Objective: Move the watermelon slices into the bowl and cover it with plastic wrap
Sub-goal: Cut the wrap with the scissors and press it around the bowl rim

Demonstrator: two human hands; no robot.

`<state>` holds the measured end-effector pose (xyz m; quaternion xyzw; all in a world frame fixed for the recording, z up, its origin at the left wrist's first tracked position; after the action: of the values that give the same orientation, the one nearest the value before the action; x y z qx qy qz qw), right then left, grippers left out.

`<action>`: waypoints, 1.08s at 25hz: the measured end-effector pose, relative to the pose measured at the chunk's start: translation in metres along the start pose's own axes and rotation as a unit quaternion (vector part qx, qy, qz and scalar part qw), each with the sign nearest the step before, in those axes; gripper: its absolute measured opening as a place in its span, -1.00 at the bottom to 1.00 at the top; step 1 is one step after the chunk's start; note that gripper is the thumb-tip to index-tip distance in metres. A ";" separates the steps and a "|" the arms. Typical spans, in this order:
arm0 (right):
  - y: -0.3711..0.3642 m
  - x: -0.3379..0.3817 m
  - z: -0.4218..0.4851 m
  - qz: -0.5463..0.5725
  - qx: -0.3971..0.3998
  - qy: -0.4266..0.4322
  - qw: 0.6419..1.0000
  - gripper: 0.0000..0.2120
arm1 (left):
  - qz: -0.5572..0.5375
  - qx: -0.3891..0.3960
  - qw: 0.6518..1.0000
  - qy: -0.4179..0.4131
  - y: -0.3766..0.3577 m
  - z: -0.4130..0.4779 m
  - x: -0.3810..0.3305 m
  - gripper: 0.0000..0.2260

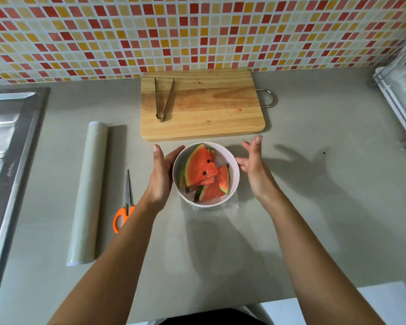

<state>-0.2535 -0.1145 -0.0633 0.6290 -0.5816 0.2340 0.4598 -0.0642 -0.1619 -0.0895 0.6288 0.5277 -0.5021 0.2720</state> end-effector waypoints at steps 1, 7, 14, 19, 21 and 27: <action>-0.001 0.010 0.004 0.037 0.014 0.015 0.999 0.20 | -0.001 -0.004 1.000 -0.015 0.001 -0.004 -0.001 -0.20; 0.029 0.007 0.000 0.114 -0.122 0.046 0.985 -0.01 | -0.014 -0.142 0.989 -0.048 0.029 -0.037 0.016 -0.38; 0.008 0.004 0.003 0.129 -0.018 0.037 0.991 -0.27 | 0.021 -0.188 0.980 -0.060 0.034 -0.040 0.004 -0.34; 0.053 -0.015 -0.004 0.066 -0.181 0.031 0.981 -0.77 | 0.044 -0.183 0.978 -0.091 0.032 -0.027 -0.012 -0.43; 0.039 -0.009 -0.005 0.078 -0.147 0.058 0.984 -0.65 | 0.044 -0.125 0.988 -0.083 0.014 -0.011 -0.014 -0.41; -0.020 -0.013 0.003 0.149 -0.081 0.024 0.985 -0.14 | -0.021 -0.109 0.991 -0.076 -0.002 0.010 -0.004 -0.47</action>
<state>-0.2380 -0.1126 -0.0813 0.4906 -0.6745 0.2667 0.4829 -0.0692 -0.1714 -0.0884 0.5441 0.5705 -0.4933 0.3677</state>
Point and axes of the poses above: each hand's wrist, its own z-axis towards the middle knuckle, its own y-axis out of the back of the hand, x = y × z, the point moved 10 cm from there along z, towards the middle knuckle, and after that the axes turned 3 degrees about -z, right-handed, at the moved point
